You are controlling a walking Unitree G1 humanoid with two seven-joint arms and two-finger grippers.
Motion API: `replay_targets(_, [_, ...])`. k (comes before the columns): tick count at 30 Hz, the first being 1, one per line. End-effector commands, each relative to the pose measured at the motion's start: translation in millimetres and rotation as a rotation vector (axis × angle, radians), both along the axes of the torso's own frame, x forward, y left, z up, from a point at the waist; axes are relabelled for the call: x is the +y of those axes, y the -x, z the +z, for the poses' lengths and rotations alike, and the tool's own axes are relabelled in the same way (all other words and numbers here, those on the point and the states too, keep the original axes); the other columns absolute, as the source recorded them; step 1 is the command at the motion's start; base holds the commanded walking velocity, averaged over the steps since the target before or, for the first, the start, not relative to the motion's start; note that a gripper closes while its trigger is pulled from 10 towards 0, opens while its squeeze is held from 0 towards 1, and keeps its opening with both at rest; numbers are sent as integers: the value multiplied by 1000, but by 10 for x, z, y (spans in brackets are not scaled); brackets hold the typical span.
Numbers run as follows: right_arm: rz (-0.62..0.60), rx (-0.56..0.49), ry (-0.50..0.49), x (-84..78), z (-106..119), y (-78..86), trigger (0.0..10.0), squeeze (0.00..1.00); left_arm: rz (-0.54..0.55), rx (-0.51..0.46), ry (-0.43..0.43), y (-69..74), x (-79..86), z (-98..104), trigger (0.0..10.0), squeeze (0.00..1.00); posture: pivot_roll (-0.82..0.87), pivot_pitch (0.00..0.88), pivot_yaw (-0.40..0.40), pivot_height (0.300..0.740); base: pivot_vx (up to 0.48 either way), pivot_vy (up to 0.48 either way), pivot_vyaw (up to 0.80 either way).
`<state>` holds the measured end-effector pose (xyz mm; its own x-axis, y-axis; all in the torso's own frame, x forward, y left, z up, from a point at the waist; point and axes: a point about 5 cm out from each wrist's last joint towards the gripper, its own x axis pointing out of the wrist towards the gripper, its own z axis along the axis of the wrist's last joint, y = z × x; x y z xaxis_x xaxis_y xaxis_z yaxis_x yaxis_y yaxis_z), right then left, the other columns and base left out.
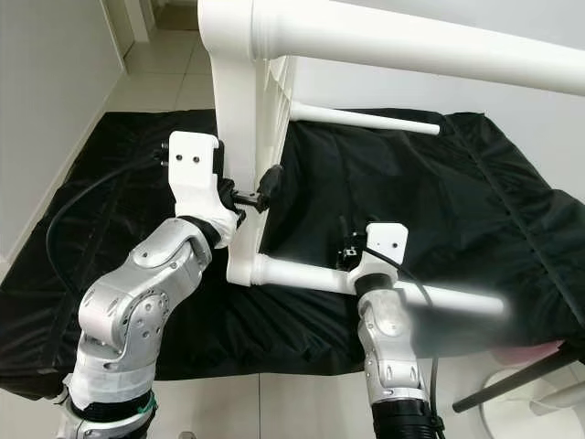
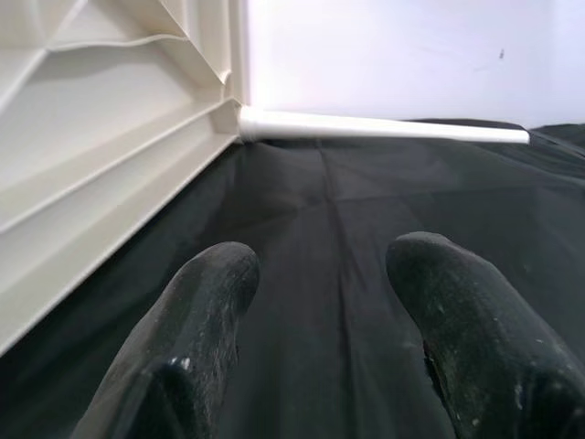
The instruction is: Building children table
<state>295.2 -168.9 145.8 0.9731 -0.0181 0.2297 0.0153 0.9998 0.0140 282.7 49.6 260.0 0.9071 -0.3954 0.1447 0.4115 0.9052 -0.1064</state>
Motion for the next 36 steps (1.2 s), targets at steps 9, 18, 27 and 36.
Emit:
replay_targets(9, [-19,-10,-4,-30,17,-49,10000,0,161,-28,-49,-106,92,34,10000,0,31,57,12,740,0,0,0])
replay_targets(18, [-12,-13,-9,10,19,-87,10000,0,353,-36,-72,-213,319,63,10000,0,48,52,5,740,0,0,0])
replay_targets(27, [-12,-11,-12,25,-1,-85,10000,0,388,-59,-76,-225,403,87,0,0,47,46,12,740,0,0,0])
replay_targets(36, [-17,-5,-15,17,-32,-78,10000,0,437,-83,-116,-203,542,69,0,0,51,40,14,740,0,0,0])
